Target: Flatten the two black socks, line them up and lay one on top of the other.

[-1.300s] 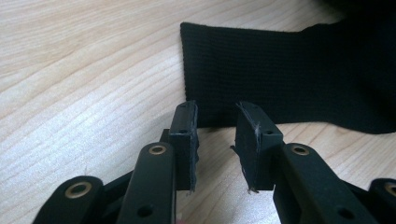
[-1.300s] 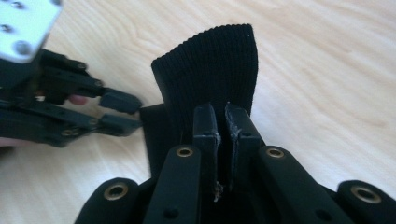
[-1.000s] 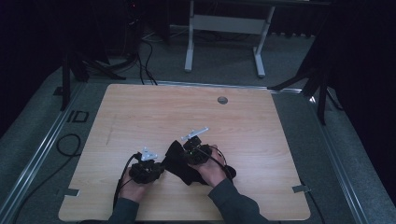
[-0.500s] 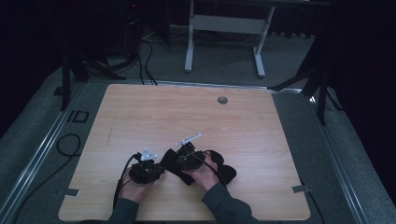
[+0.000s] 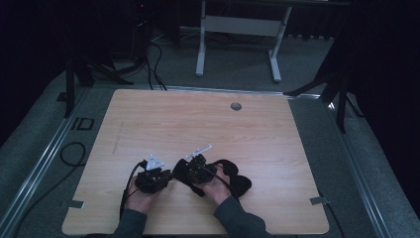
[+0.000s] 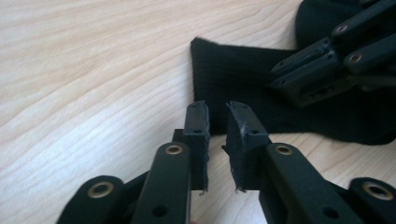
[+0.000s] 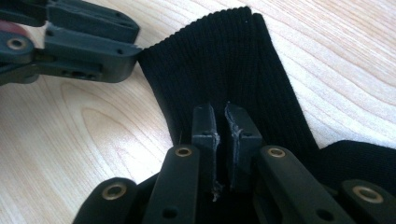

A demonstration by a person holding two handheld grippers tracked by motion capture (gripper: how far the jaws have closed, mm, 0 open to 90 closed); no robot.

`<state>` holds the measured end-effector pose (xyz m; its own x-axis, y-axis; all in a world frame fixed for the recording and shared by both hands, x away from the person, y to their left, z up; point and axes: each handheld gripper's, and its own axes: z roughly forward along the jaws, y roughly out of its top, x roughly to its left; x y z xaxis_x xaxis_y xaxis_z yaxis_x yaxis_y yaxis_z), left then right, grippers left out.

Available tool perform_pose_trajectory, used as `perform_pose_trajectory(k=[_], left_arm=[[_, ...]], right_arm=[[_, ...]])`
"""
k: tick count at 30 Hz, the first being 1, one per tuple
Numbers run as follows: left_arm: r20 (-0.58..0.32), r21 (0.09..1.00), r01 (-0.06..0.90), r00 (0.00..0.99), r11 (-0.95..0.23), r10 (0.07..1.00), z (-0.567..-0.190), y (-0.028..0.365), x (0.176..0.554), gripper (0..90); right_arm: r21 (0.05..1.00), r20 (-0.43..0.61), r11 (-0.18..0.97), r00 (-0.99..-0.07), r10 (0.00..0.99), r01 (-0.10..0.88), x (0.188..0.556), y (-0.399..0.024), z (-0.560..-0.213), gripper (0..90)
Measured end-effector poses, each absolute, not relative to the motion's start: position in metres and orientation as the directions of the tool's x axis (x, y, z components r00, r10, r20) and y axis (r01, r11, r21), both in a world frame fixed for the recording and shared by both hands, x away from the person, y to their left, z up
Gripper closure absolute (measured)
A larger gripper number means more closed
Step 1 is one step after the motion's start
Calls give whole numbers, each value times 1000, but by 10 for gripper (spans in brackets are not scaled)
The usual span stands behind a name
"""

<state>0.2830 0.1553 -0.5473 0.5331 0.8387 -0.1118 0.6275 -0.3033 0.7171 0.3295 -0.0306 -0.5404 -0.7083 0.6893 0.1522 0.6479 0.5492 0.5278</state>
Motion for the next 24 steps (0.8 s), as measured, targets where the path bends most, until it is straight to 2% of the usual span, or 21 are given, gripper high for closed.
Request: perform_pose_trajectory(k=[5,10,15,24], left_arm=[[-50,725,591,559,-355,828,-549,144,291,844],[-24,719,580,570,-382,821,-554,137,295,853],[-10,714,580,568,-392,823,-555,135,295,860],[-25,718,588,558,-373,830,-556,135,294,861]], right_arm=[[528,138,565,-720,680,635,329,-29,-541,829],[530,131,576,-731,669,622,329,-29,-541,824],[536,193,565,-743,641,627,329,-32,-539,685],[619,198,506,-743,639,600,327,-61,-512,608]])
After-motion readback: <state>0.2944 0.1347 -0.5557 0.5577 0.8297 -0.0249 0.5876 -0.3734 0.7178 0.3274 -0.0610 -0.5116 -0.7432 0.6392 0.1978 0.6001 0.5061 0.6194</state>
